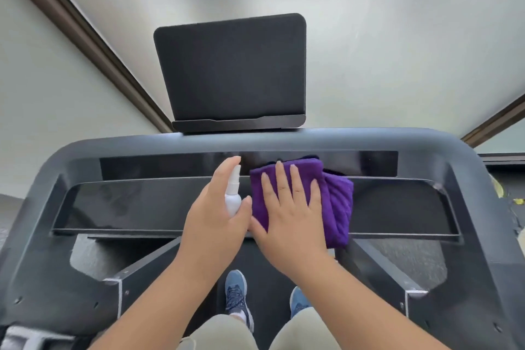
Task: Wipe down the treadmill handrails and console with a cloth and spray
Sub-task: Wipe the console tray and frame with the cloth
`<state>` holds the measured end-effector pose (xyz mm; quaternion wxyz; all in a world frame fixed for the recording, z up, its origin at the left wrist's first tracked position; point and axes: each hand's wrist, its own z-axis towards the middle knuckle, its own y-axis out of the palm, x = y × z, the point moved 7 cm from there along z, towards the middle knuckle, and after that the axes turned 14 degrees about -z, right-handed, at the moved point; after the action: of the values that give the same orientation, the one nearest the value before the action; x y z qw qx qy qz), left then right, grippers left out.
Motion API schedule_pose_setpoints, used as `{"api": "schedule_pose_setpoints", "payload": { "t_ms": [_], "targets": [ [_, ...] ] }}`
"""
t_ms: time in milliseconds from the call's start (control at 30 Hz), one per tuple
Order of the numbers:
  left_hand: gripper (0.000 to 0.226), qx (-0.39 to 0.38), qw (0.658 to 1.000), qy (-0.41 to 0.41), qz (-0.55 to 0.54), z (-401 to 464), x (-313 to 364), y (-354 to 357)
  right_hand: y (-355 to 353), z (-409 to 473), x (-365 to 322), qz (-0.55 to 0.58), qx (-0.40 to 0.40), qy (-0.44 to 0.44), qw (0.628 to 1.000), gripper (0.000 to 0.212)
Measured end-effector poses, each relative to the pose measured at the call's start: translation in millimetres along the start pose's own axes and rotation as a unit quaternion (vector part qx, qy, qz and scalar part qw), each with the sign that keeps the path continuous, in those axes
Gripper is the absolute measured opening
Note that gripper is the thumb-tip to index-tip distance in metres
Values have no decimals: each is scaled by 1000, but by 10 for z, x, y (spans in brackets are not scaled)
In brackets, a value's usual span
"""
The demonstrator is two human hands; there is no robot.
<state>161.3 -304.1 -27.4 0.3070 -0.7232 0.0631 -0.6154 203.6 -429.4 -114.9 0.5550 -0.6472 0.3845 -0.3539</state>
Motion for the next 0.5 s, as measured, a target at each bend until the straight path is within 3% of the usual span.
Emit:
{"api": "schedule_pose_setpoints", "payload": {
  "t_ms": [167,367,500],
  "targets": [
    [65,-9,1000,16,-16,65,56,62,67,-328,420,-19,9,19,1000,74],
    [63,-46,997,-5,-65,201,-176,9,75,-378,1333,-39,4,226,973,66],
    [63,-66,996,-11,-61,268,-441,-194,15,-69,1465,15,19,321,947,59]
  ]
}}
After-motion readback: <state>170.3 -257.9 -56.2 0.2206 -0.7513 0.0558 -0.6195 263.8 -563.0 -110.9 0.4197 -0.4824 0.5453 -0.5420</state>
